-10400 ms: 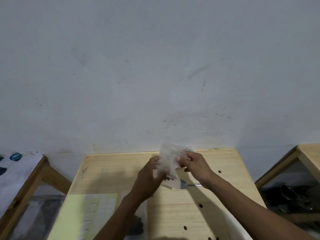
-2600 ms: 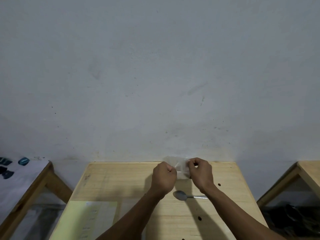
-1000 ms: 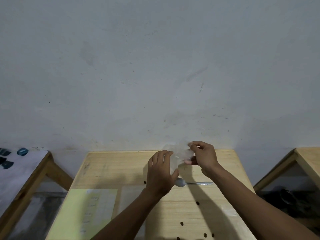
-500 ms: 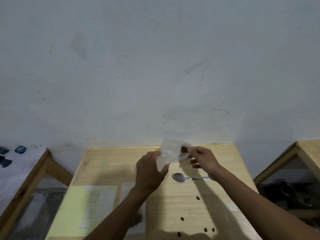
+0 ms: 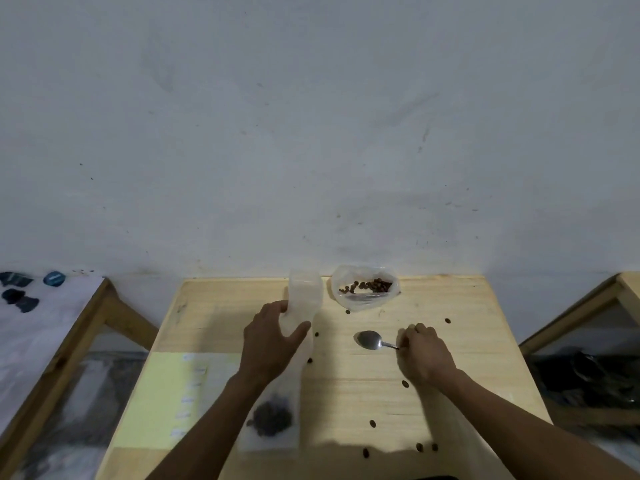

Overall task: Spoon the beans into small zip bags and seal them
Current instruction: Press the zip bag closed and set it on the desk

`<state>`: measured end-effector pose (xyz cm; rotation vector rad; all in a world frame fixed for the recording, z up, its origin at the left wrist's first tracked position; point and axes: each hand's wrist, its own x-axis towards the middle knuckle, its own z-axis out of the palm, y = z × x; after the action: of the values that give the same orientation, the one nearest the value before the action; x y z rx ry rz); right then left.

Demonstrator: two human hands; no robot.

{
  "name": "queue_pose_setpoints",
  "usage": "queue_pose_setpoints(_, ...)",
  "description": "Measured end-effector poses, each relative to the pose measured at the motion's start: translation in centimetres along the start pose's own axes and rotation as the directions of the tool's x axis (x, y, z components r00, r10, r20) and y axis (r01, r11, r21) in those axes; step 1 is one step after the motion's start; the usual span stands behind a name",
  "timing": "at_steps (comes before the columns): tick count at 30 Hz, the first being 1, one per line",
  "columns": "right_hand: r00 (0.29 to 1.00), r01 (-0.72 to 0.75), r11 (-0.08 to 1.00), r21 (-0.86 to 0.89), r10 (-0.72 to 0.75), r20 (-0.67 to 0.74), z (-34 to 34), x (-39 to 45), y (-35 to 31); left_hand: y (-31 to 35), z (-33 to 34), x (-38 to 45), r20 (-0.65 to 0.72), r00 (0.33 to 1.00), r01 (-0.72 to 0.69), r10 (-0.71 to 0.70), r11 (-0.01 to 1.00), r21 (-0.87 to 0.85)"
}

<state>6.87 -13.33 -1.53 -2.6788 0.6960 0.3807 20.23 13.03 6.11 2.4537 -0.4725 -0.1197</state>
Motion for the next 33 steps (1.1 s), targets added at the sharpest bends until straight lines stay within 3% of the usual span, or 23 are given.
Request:
queue_pose_setpoints(3, 0.999, -0.003, 0.998, -0.055, 0.005, 0.032, -0.5, -0.1, -0.5, -0.1, 0.3, 0.1, 0.013, 1.000, -0.001, 0.001, 1.000, 0.006)
queue_pose_setpoints(7, 0.992, 0.023, 0.959, 0.283, -0.058, 0.116, -3.5, 0.7, -0.6, -0.4, 0.4, 0.6, 0.039, 0.999, -0.010, 0.009, 1.000, 0.019)
queue_pose_setpoints(9, 0.997, 0.079, 0.906, 0.417, -0.081, -0.012, -5.3, 1.6, -0.1, -0.5, 0.4, 0.9, 0.072, 0.997, -0.016, 0.014, 0.999, 0.033)
queue_pose_setpoints(12, 0.975, 0.140, 0.871, 0.470, -0.039, -0.218, -7.9, 2.9, 0.5, -0.4, 0.7, 1.5, 0.124, 0.992, -0.035, 0.029, 0.998, 0.053)
queue_pose_setpoints(16, 0.955, 0.130, 0.846, 0.517, 0.033, -0.294, -9.3, 4.3, 0.4, 0.0, 1.8, 2.9, 0.260, 0.956, -0.168, 0.136, 0.980, 0.106)
queue_pose_setpoints(21, 0.902, 0.188, 0.688, 0.701, 0.163, -0.401, -7.7, 4.7, -0.2, 1.7, 3.8, 4.6, 0.460, 0.851, -0.348, 0.255, 0.929, 0.129)
queue_pose_setpoints(23, 0.891, 0.222, 0.669, 0.709, 0.156, -0.426, -6.6, 4.6, -0.2, 2.5, 4.6, 5.0, 0.502, 0.813, -0.397, 0.296, 0.912, 0.104)
queue_pose_setpoints(26, 0.891, 0.256, 0.728, 0.636, 0.078, -0.448, -4.9, 3.9, 0.3, 3.2, 5.9, 5.5, 0.538, 0.767, -0.451, 0.350, 0.890, 0.065)
queue_pose_setpoints(33, 0.881, 0.368, 0.771, 0.519, -0.110, -0.461, -3.5, 2.1, 1.5, 3.1, 7.7, 6.2, 0.611, 0.715, -0.463, 0.339, 0.885, 0.051)
